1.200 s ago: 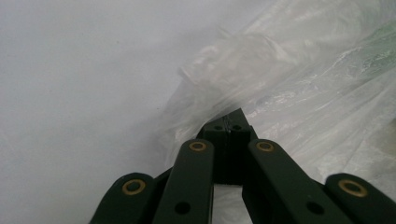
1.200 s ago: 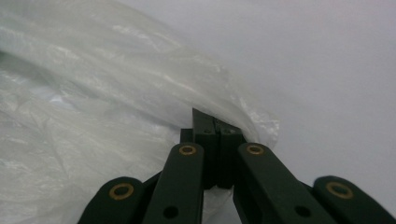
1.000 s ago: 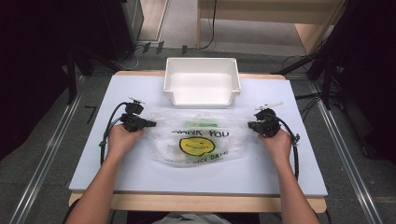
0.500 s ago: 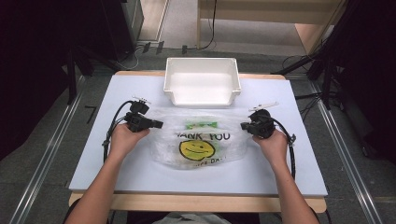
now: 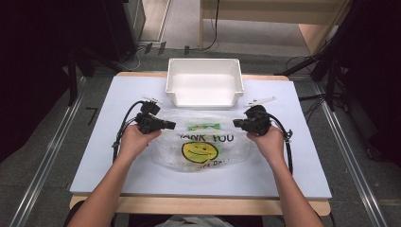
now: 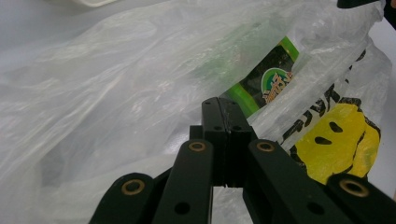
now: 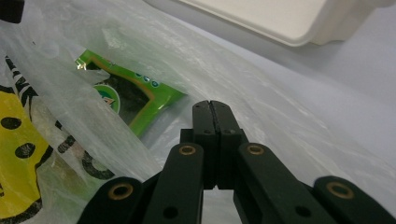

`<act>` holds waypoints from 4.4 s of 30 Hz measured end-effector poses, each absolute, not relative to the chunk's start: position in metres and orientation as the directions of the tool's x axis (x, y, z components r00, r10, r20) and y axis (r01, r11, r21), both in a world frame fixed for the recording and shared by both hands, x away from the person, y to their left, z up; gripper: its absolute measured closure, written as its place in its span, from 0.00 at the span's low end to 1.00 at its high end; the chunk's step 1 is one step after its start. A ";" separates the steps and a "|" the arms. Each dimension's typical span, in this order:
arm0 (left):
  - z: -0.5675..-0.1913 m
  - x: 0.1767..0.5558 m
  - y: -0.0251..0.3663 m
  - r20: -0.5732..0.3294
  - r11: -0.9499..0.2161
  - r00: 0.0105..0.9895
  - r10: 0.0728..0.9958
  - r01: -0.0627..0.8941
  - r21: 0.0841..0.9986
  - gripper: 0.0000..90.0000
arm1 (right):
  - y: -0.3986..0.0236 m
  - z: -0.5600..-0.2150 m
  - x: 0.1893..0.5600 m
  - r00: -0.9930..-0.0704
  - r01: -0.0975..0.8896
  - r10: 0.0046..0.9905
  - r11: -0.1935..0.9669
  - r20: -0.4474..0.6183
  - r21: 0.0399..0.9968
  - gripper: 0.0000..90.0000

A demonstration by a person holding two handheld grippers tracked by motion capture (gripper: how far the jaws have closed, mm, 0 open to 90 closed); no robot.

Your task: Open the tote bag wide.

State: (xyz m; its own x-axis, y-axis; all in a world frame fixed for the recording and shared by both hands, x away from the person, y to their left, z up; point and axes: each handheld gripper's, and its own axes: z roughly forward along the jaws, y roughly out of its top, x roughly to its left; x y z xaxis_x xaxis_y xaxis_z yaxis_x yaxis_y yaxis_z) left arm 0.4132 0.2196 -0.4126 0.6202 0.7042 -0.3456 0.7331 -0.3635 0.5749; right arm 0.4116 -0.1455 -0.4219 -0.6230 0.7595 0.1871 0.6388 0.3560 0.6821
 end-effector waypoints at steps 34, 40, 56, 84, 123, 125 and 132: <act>-0.433 0.415 0.191 -0.354 -0.416 0.655 0.668 0.722 0.552 1.00 | -0.075 -0.439 0.442 -0.712 0.618 0.676 0.471 0.192 0.630 1.00; -0.439 0.412 0.192 -0.370 -0.426 0.656 0.658 0.729 0.536 1.00 | -0.076 -0.439 0.451 -0.697 0.623 0.687 0.440 0.205 0.647 1.00; -0.444 0.386 0.196 -0.400 -0.461 0.685 0.608 0.716 0.525 1.00 | -0.067 -0.438 0.461 -0.688 0.632 0.702 0.456 0.182 0.627 1.00; -0.451 0.371 0.194 -0.410 -0.466 0.700 0.585 0.704 0.537 1.00 | -0.039 -0.448 0.484 -0.684 0.643 0.706 0.467 0.182 0.607 1.00; -0.461 0.307 0.195 -0.450 -0.579 0.762 0.465 0.647 0.496 1.00 | -0.049 -0.463 0.489 -0.607 0.669 0.785 0.421 0.124 0.612 1.00; -0.461 0.303 0.196 -0.443 -0.589 0.768 0.462 0.639 0.494 1.00 | -0.051 -0.463 0.489 -0.601 0.676 0.789 0.413 0.132 0.611 1.00; -0.462 0.294 0.201 -0.434 -0.602 0.774 0.461 0.633 0.488 1.00 | -0.054 -0.464 0.492 -0.593 0.676 0.795 0.404 0.130 0.616 1.00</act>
